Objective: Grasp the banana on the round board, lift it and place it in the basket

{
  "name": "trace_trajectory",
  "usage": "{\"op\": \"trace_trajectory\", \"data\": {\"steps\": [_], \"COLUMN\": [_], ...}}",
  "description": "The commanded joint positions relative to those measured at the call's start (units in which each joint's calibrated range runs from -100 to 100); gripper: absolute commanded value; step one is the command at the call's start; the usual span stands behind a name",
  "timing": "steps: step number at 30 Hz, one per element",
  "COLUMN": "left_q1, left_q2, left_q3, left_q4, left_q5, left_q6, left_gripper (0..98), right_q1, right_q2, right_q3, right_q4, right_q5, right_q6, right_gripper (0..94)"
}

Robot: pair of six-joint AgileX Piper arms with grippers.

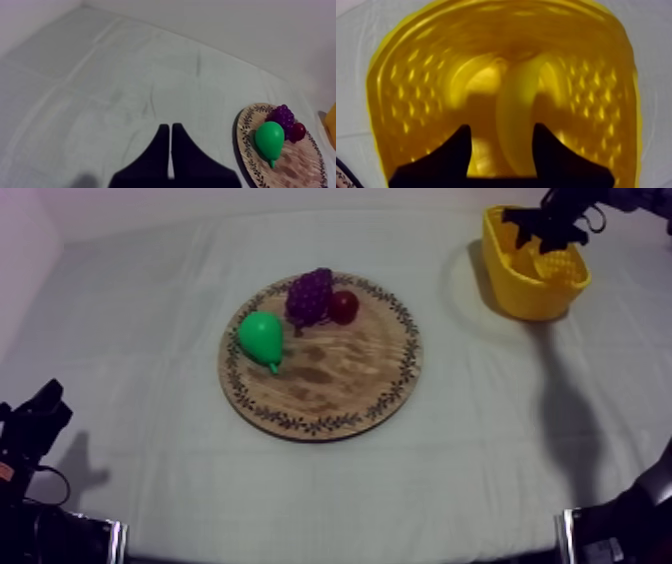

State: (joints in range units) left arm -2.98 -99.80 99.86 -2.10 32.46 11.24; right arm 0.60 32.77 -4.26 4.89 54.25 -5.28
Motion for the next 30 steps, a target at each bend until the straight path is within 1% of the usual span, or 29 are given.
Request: {"op": "trace_trajectory", "data": {"steps": [1,5,7,9,13,19,26,30], "left_q1": [-0.03,-0.03,-0.03,-0.03,-0.03,-0.03,-0.03,-0.03], "left_q2": [-0.03,-0.03,-0.03,-0.03,-0.03,-0.03,-0.03,-0.03], "left_q3": [0.03,0.03,0.03,0.03,0.03,0.03,0.03,0.03], "left_q4": [-0.03,-0.03,-0.03,-0.03,-0.03,-0.03,-0.03,-0.03], "left_q5": [0.03,0.03,0.03,0.03,0.03,0.03,0.03,0.03], "left_q6": [0.01,0.01,0.01,0.01,0.01,0.01,0.01,0.00], "left_gripper": [0.1,0.1,0.1,0.1,0.1,0.1,0.1,0.1], "right_q1": [-0.07,-0.52,-0.80,-1.04,-1.19,-0.22,0.99,0.89], "right_q2": [-1.37,-5.45,-8.13,-11.30,-18.38,-30.21,-46.76,-57.40], "right_q3": [1.72,6.41,9.46,13.17,21.29,34.07,54.37,65.88], "right_q4": [0.23,1.45,2.04,2.43,2.99,2.52,4.71,6.21], "right_q5": [-1.07,-3.64,-4.88,-6.54,-10.08,-14.96,-24.65,-28.26], "right_q6": [-0.23,-2.26,-3.27,-3.80,-4.39,-3.40,-3.46,-4.10], "right_gripper": [27.3,10.3,5.2,2.7,1.1,0.7,0.7,0.7]}}
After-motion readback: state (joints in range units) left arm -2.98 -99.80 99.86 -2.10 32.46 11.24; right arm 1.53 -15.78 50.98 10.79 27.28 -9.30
